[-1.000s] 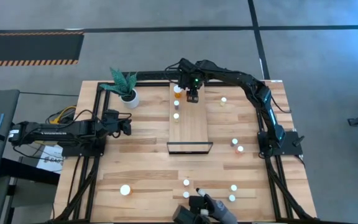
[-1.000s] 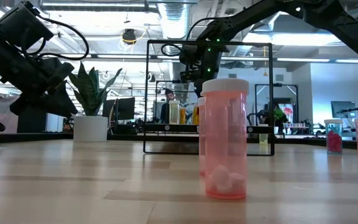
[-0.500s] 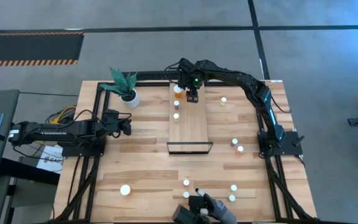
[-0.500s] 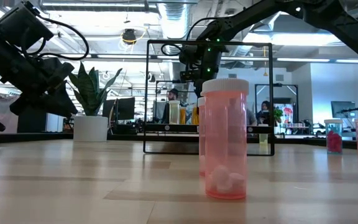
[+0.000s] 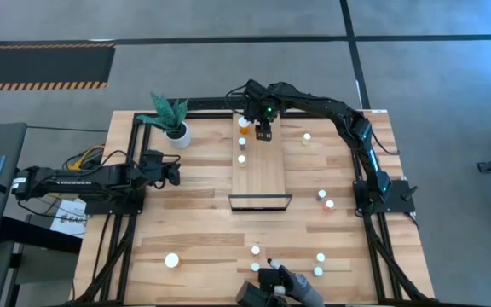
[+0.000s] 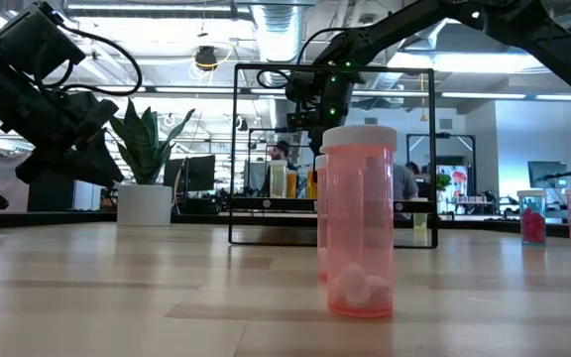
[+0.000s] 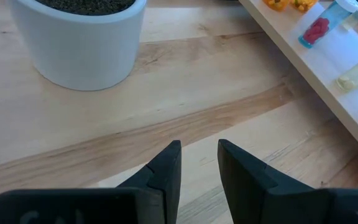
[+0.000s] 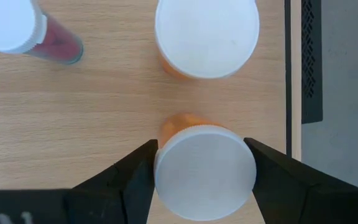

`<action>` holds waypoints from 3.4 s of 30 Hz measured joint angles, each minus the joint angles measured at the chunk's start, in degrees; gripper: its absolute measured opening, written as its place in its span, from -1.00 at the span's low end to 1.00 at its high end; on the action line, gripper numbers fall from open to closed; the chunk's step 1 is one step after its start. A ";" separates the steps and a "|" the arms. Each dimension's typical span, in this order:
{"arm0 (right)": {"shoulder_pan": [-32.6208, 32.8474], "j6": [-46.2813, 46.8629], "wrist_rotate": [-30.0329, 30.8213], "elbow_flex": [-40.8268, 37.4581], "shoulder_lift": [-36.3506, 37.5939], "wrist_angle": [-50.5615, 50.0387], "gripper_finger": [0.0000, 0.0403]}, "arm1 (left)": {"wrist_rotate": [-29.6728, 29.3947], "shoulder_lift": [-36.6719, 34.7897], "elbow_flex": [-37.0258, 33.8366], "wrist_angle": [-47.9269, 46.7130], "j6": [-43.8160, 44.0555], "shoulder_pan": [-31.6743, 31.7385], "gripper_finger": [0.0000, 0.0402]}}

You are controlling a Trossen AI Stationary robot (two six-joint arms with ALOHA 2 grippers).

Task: Pick and place medicine bottles onto shelf by color
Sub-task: Put the top orange pill bottle on the shelf aligned with the other orange pill bottle, then put the top blue pill bottle on the shelf aligned with the other blue pill bottle

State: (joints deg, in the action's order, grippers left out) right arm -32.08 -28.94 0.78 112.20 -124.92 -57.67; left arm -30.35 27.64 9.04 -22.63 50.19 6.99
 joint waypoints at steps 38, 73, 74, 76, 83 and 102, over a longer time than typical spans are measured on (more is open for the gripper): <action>-1.01 4.49 -0.54 0.02 0.00 -0.27 0.41 | 0.01 0.01 0.00 0.00 0.00 0.02 -0.55; -5.43 23.70 -6.02 0.02 1.64 -16.08 0.69 | 0.00 0.02 0.00 0.00 0.00 0.02 -0.55; -5.84 24.83 -6.72 0.02 1.64 -17.27 0.69 | 0.00 0.00 0.00 0.00 0.00 0.00 -0.55; -6.66 27.40 -7.53 0.02 1.64 -19.96 0.69 | 0.00 0.00 0.00 0.00 0.00 0.02 -0.55; -8.65 33.15 -8.58 -2.43 1.98 -24.94 0.69 | 0.02 0.02 0.00 0.00 0.00 0.02 -0.55; -13.99 43.07 -5.53 -40.66 24.66 4.11 0.68 | 0.13 0.02 0.00 -0.39 0.00 0.02 -0.55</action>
State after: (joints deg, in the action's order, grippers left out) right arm -46.07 14.13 -4.75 71.54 -100.27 -53.56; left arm -30.22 27.66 9.04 -23.03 50.19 7.01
